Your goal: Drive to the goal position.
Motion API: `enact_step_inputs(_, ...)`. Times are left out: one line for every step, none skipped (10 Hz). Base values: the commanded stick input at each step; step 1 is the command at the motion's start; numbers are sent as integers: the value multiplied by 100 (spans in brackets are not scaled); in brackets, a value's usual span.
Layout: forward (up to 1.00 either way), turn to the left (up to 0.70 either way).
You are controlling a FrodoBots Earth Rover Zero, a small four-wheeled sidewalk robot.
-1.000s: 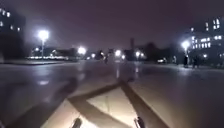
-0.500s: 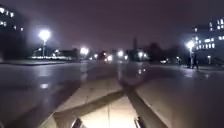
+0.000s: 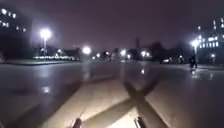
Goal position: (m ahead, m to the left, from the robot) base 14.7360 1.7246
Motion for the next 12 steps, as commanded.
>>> enact_step_inputs(100,0)
enact_step_inputs(100,0)
enact_step_inputs(100,0)
enact_step_inputs(100,0)
enact_step_inputs(100,0)
enact_step_inputs(100,0)
enact_step_inputs(100,0)
enact_step_inputs(100,0)
enact_step_inputs(100,0)
enact_step_inputs(100,0)
enact_step_inputs(100,0)
enact_step_inputs(100,0)
